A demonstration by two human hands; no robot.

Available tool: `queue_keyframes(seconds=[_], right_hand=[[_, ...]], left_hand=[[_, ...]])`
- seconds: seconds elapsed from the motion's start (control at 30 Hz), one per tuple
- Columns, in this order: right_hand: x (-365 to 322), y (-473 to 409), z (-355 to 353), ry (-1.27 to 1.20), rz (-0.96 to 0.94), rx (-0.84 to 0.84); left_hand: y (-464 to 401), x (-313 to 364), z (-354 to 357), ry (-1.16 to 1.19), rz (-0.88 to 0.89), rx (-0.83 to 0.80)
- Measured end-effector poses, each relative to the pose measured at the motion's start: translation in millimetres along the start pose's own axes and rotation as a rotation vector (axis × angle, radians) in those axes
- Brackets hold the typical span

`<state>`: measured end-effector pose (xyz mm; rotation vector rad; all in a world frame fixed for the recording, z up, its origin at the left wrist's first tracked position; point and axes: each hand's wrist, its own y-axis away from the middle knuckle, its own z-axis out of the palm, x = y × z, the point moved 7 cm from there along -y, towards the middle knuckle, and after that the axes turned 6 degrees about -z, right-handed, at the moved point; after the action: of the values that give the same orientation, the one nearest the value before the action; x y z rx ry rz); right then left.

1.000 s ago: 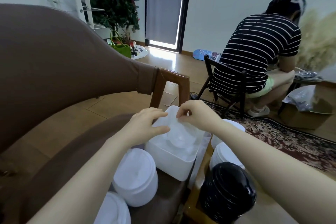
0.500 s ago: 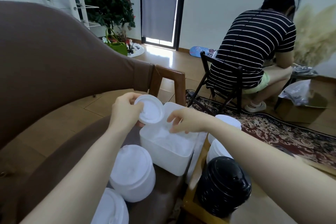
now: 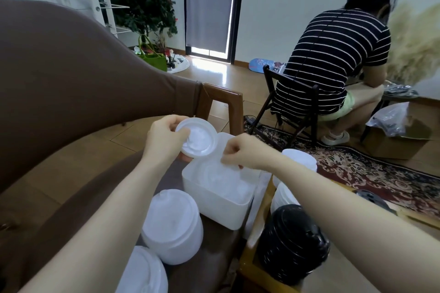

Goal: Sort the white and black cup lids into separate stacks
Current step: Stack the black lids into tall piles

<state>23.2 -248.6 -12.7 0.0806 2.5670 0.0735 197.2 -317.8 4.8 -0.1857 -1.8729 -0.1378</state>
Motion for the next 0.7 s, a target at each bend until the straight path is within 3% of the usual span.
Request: queue_keyframes(seconds=[0.07, 0.3, 0.47, 0.7], right_hand=[[1, 22, -29, -0.131, 0.005, 0.181], [24, 140, -89, -0.444, 0.11, 0.545], [40, 220, -86, -0.533, 0.197, 0.694], [55, 304, -48, -0.828, 0.275, 0.857]], left_hand=[[8, 13, -2, 0.039, 0.042, 0.004], [67, 69, 17, 0.241, 0.172, -0.083], [133, 81, 74, 0.345, 0.172, -0.274], [215, 68, 151, 0.294, 0.192, -0.379]])
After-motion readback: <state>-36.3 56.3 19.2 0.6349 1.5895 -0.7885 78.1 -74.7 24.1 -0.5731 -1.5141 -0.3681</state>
